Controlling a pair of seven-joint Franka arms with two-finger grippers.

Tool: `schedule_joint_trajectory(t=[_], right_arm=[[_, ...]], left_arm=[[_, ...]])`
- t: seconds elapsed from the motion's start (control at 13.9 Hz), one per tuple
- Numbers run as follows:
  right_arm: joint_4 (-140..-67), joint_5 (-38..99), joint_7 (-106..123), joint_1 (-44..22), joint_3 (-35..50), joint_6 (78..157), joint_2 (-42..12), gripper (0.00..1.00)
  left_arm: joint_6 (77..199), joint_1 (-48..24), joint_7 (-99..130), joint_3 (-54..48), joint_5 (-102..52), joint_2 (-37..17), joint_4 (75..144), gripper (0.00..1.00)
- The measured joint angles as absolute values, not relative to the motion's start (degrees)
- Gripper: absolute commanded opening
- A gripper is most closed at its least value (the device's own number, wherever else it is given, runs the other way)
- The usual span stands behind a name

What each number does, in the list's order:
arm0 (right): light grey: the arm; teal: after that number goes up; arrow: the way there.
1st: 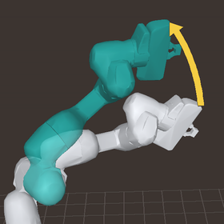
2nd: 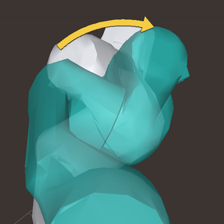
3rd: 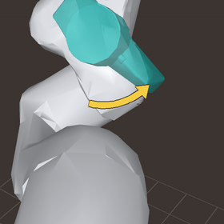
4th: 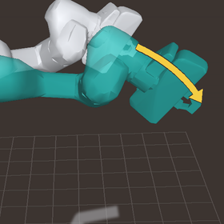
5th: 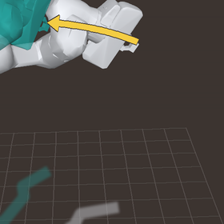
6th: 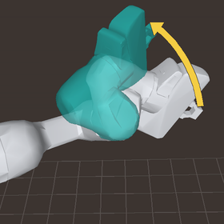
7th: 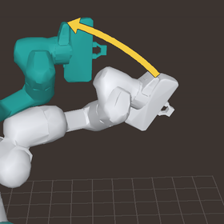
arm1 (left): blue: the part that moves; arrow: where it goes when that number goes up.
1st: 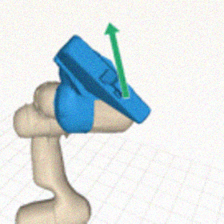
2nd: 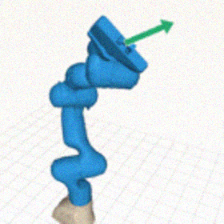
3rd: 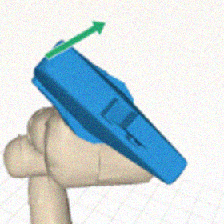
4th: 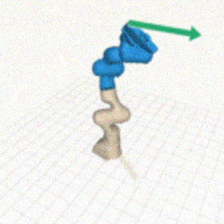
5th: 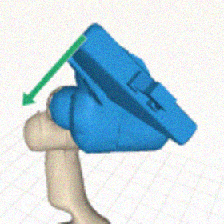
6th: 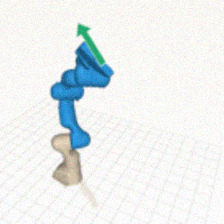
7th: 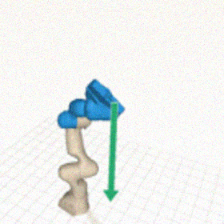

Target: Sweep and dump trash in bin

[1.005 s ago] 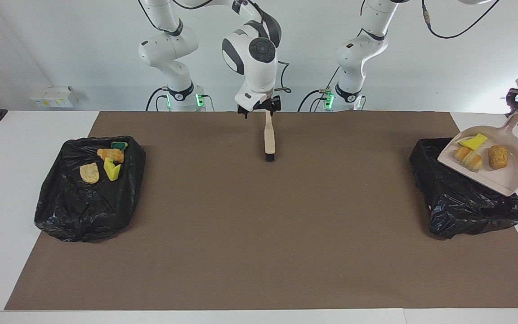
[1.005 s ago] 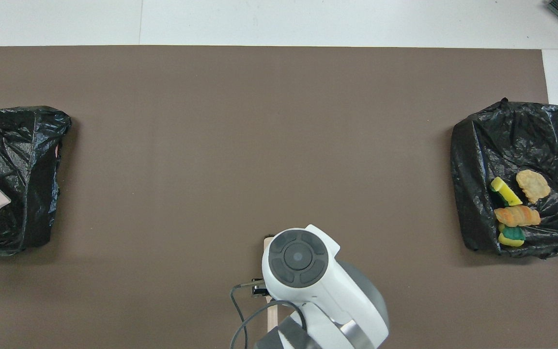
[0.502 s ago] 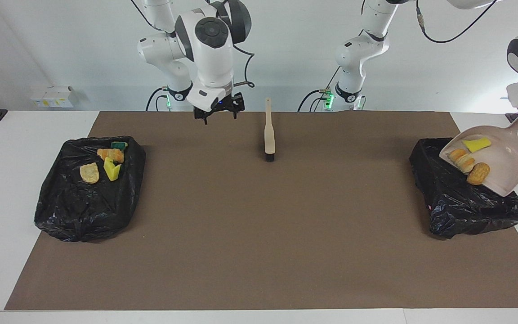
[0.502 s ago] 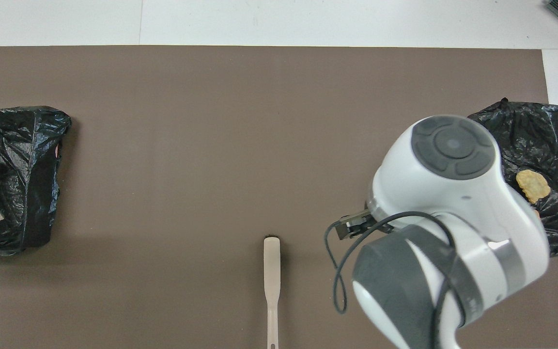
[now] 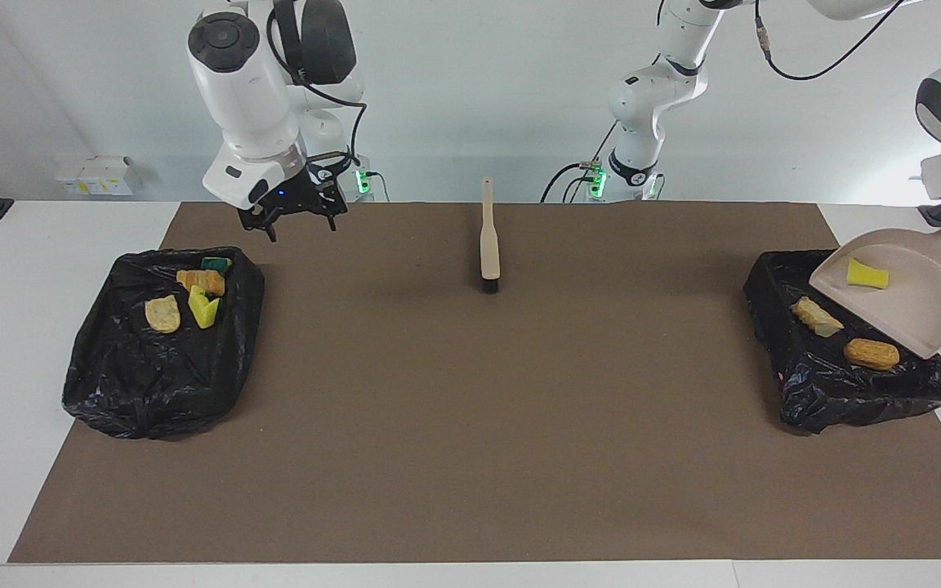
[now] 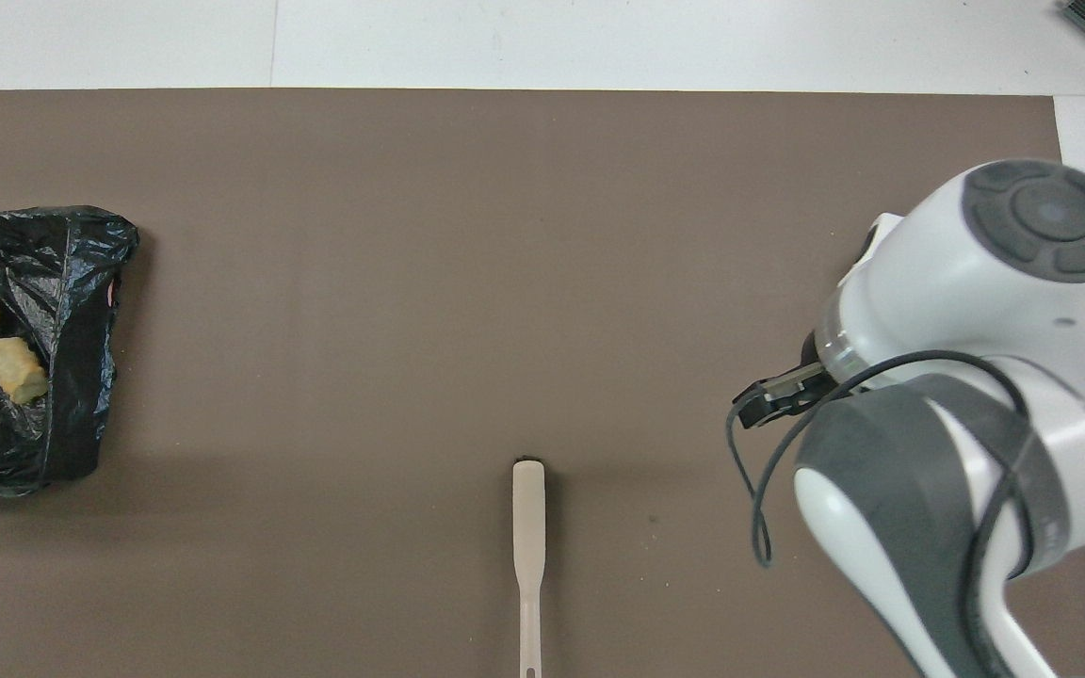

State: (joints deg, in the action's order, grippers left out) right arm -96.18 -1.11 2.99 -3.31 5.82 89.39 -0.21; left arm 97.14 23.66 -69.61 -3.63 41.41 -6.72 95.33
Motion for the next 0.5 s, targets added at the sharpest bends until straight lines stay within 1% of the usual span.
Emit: schedule_joint_trajectory(t=[0.14,0.5], right_arm=[[-94.9,-1.2,3.0,-1.2,5.7,89.5,-0.2,1.00],[-94.3,-1.2,-1.4,4.9,5.5,92.5,-0.2,1.00]], left_arm=[[97.1,22.4,-71.7,-3.7,43.0,-6.7,95.3,0.00],[94.6,15.8,-76.8,-3.7,51.5,-6.7,95.1,0.00]])
